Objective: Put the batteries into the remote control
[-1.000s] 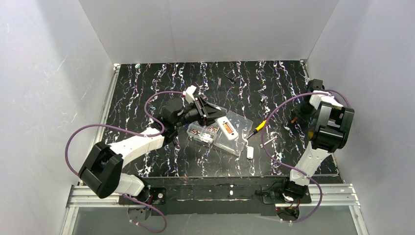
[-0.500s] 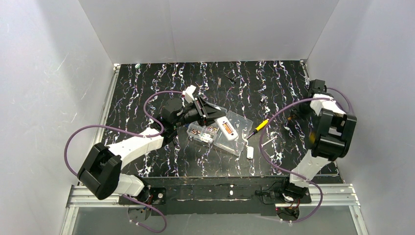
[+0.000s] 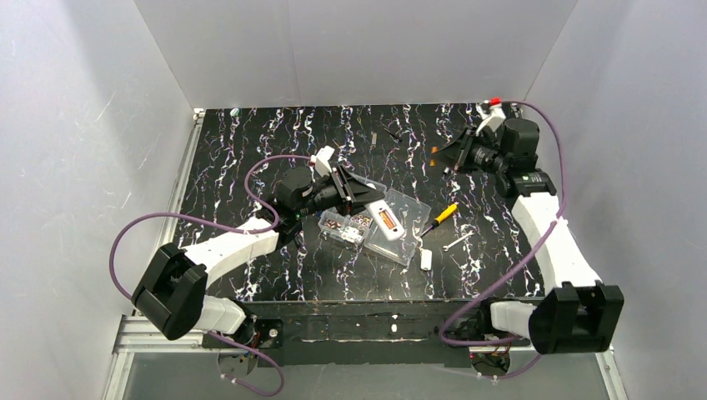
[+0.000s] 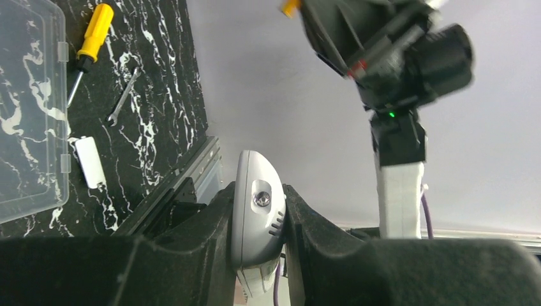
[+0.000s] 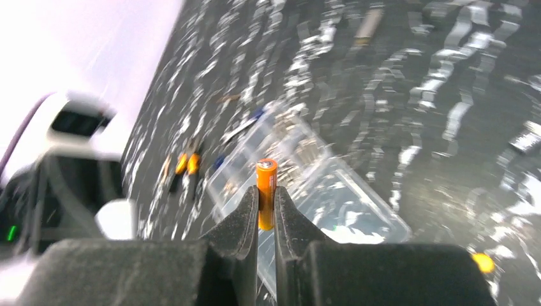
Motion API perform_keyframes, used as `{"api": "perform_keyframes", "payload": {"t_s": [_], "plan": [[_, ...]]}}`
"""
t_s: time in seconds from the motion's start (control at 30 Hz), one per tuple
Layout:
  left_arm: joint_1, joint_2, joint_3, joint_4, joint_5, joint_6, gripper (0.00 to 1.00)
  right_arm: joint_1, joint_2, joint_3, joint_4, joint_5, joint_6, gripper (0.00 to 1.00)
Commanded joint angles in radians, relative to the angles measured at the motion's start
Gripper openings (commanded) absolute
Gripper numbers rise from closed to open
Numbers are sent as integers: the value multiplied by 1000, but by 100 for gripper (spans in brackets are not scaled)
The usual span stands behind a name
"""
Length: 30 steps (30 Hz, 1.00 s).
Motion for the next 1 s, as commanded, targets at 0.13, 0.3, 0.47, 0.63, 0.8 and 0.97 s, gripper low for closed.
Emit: {"api": "perform_keyframes", "payload": {"t_s": [0.13, 0.3, 0.47, 0.63, 0.8, 0.97], "plan": [[6, -60, 55, -42, 30, 74, 0, 70, -277, -112, 308, -360, -140, 1], [7, -29, 80, -22, 36, 59, 0, 80, -400, -222, 509, -459, -143, 1], [7, -15, 100, -16, 43, 57, 0, 81, -410, -212, 515, -651, -156, 1], [6, -9, 106, -1, 42, 77, 0, 94, -449, -213, 482, -702, -247, 1], [6, -10, 118, 6, 68, 149, 0, 117, -493, -221, 446, -670, -321, 1], [4, -33, 119, 56, 108, 327, 0, 136, -505, -218, 379, -670, -364, 1]]}}
